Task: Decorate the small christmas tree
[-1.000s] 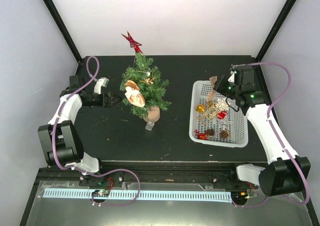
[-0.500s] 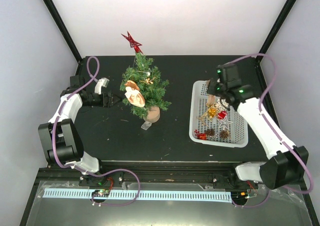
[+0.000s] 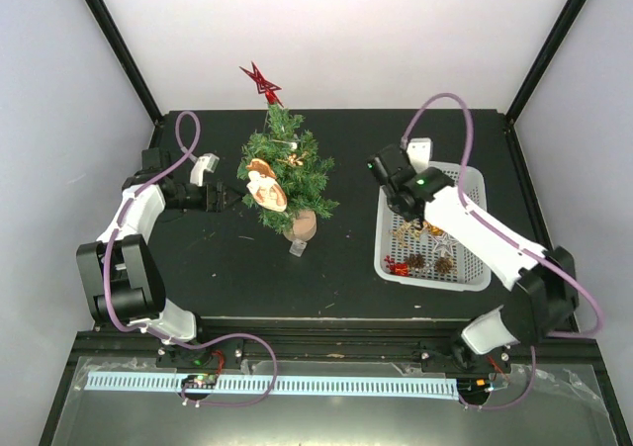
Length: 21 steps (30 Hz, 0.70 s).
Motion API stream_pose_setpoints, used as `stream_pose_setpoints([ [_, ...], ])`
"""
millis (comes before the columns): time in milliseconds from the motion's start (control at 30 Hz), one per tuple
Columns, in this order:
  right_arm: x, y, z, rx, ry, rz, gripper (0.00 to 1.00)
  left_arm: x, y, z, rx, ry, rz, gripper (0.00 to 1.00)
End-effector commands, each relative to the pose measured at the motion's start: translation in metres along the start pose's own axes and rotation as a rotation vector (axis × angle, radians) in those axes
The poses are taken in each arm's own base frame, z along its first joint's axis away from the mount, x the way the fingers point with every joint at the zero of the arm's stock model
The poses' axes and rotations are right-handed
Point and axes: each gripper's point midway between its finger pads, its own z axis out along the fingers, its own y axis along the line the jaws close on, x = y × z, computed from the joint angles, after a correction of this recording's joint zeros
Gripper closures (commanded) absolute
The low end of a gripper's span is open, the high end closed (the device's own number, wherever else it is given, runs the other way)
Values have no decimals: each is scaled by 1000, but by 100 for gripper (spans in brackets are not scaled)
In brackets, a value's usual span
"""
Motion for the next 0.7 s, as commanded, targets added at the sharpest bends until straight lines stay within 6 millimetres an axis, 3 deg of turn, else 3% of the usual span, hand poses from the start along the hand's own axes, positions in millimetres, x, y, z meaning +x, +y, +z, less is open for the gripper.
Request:
stream_pose_setpoints([
  [0, 1, 0, -1, 167, -43, -116, 99, -5, -4, 2, 21, -9, 37, 18],
  [100, -1, 4, -8, 204, -84, -151, 99, -4, -6, 1, 20, -9, 43, 18],
  [200, 1, -7, 1, 293, -84, -189, 99, -3, -5, 2, 22, -6, 41, 18],
  [333, -7, 13, -18, 258, -125, -194, 99, -3, -5, 4, 29, -2, 38, 18],
  [400, -15, 0, -23, 328, -159, -181, 99, -3, -6, 4, 31, -1, 39, 18],
  [467, -14, -21, -15, 381, -120, -161, 99, -4, -7, 3, 31, -6, 46, 18],
  [533, -11, -29, -10, 381, -107, -135, 99, -3, -7, 3, 32, -5, 45, 18],
  [600, -8, -27, -8, 364, -102, -142, 99, -4, -8, 3, 36, -6, 47, 18],
  [667, -5, -11, -14, 326, -101, -153, 99, -3, -8, 4, 39, -6, 45, 18],
])
